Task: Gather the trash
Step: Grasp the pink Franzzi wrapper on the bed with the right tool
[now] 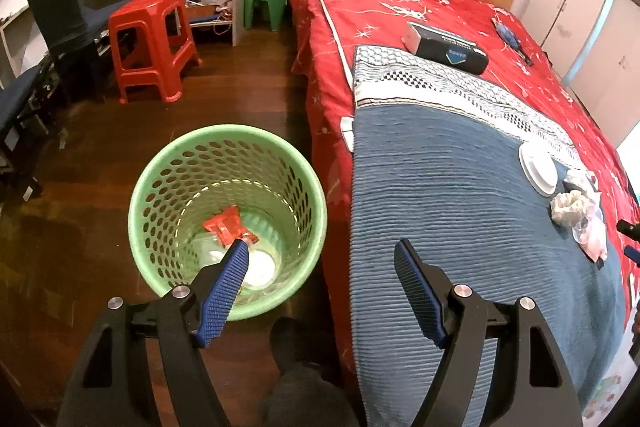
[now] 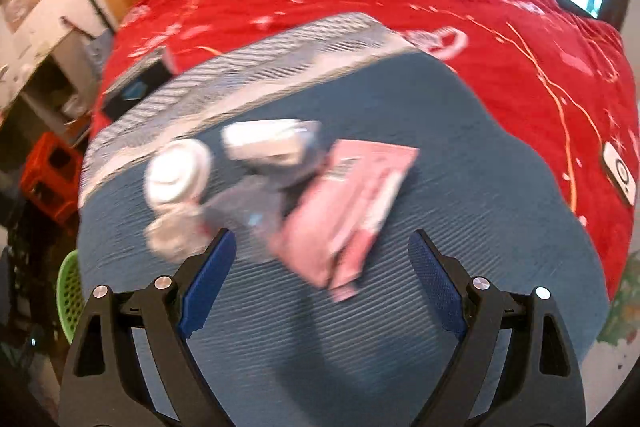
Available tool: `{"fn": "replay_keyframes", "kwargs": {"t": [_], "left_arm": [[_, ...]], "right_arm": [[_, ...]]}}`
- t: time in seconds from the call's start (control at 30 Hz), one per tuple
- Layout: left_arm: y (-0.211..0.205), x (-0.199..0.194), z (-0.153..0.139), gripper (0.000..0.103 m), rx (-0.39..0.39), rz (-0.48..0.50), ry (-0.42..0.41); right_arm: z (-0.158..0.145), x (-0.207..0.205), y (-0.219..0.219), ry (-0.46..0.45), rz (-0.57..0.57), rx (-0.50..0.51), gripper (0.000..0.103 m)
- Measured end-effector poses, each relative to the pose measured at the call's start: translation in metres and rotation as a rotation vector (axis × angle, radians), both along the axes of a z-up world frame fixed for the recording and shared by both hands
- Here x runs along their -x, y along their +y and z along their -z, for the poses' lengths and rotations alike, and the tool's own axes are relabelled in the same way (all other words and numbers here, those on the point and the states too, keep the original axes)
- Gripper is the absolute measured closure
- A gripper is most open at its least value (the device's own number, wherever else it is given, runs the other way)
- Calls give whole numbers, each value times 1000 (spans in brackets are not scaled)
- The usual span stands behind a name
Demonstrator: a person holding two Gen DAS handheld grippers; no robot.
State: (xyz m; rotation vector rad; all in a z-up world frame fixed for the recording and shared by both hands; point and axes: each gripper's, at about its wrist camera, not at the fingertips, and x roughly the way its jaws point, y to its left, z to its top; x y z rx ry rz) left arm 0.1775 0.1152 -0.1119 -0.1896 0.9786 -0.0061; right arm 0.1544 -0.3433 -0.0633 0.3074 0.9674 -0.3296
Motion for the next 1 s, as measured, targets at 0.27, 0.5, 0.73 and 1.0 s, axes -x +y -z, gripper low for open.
{"fn": "replay_keyframes", "kwargs": {"t": [0.27,0.5,0.73,1.0], "left_arm": [[-8,-6,4,30,-11,15,13],[-14,-13,10,30,-8,29,26],[-34,-21,13,30,-2,69,37],[-78,-28,3,30,2,166,20]], "right_arm": [[19,-30,-21,75,37,-14,16],[41,-53,-23,136,56,-14,16],[57,-64,-27,184,70,-2,17],[59,-60,-32,174,52,-21,34]]}}
